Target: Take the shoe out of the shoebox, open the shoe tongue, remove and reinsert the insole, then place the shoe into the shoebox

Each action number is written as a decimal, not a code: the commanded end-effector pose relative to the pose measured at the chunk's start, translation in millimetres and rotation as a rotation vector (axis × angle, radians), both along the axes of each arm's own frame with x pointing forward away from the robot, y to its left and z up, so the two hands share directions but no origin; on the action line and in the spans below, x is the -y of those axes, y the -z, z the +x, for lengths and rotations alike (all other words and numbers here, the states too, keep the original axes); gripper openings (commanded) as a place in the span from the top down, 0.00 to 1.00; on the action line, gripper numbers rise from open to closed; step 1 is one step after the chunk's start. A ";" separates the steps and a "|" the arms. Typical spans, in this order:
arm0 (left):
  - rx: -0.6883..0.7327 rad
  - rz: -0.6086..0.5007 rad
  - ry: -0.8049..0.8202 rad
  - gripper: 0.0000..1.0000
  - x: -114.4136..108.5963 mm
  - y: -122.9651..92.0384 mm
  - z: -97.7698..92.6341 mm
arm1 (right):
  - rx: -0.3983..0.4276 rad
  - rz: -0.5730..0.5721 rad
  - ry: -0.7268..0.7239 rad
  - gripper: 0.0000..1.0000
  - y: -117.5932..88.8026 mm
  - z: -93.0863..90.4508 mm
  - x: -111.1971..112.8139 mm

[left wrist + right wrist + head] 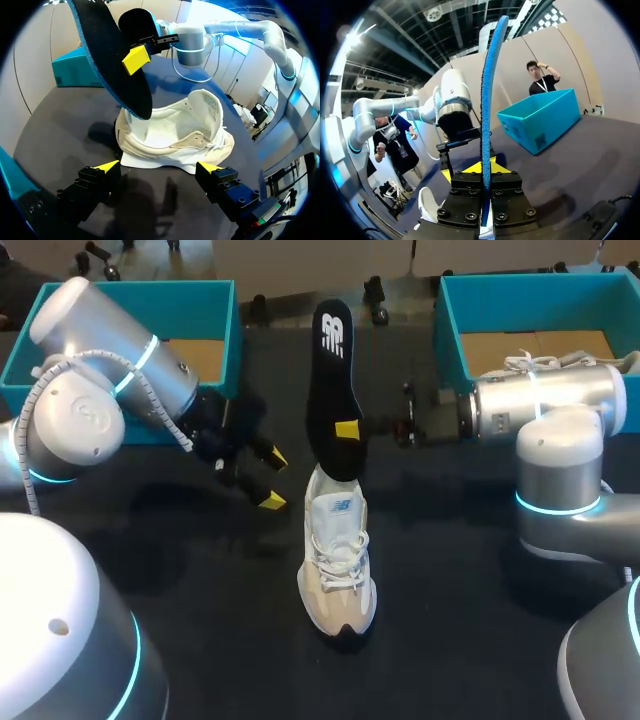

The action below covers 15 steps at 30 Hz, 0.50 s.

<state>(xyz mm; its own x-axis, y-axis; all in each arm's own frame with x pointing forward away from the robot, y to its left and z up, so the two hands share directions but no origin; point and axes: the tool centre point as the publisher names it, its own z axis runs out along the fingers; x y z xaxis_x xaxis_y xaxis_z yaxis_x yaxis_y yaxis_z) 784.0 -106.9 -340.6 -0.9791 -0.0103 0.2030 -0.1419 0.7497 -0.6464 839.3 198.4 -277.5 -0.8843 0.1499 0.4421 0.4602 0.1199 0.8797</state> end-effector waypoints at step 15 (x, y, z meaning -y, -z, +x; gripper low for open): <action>0.069 0.018 0.100 0.00 10.0 -9.0 -11.7 | -0.005 0.014 0.028 1.00 6.3 -21.8 6.0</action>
